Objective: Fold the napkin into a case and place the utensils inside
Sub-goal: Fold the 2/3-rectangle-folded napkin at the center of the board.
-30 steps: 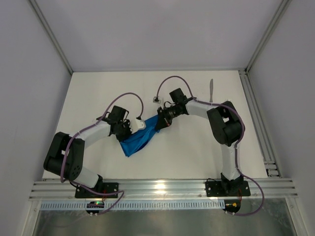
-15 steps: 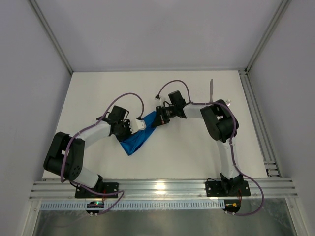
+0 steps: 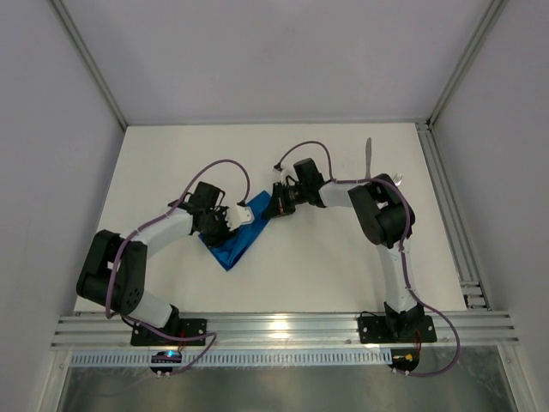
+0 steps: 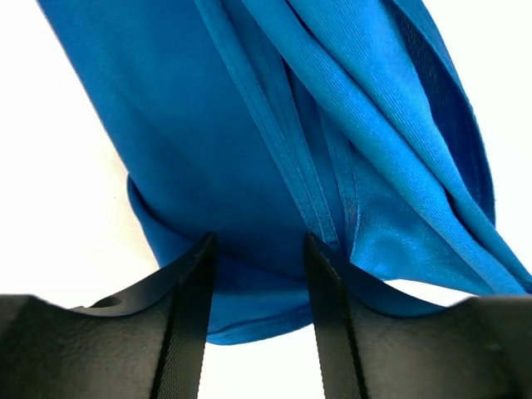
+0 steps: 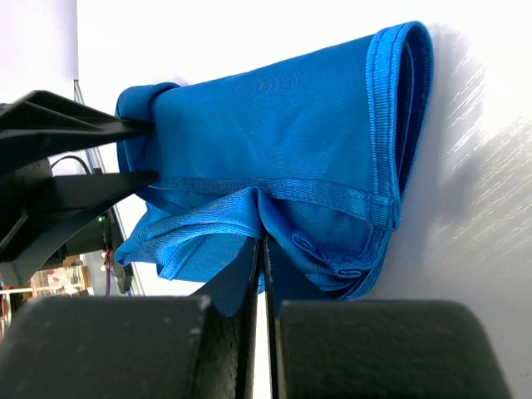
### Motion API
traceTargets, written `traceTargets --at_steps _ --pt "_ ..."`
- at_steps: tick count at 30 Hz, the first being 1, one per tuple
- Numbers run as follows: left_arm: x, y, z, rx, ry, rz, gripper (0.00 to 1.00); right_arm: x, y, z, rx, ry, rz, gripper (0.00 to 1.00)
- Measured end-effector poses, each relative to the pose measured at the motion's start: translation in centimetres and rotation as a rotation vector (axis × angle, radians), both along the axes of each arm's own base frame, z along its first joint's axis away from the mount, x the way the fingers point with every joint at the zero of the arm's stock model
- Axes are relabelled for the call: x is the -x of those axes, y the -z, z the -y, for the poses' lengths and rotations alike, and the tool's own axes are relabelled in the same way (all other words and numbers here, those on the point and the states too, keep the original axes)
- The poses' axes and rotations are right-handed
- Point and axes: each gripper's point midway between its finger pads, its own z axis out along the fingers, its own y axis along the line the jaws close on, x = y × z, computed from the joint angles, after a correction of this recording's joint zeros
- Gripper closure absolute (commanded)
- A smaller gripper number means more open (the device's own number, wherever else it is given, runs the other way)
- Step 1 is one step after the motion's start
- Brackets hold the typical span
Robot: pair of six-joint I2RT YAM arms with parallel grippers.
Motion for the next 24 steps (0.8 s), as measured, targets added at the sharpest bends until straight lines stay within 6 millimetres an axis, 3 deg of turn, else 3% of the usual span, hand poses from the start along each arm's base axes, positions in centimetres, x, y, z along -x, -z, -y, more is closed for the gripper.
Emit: traceTargets --at_steps 10,16,18,22,24 --pt "-3.2 -4.4 2.6 0.119 -0.061 0.056 0.37 0.1 0.1 0.1 0.005 0.0 -0.006 0.96" --pt "-3.5 -6.3 5.2 0.196 -0.051 0.059 0.26 0.1 0.1 0.1 0.007 0.0 -0.009 0.96" --pt "-2.7 -6.1 6.8 0.2 -0.016 0.046 0.1 0.1 0.1 0.1 0.007 0.0 -0.01 0.96" --pt "-0.4 -4.2 10.5 0.177 0.058 -0.022 0.09 0.1 0.1 0.1 0.008 0.0 -0.011 0.96" --pt "0.1 -3.0 11.3 0.151 0.066 -0.042 0.1 0.1 0.1 0.1 0.008 0.0 -0.01 0.96"
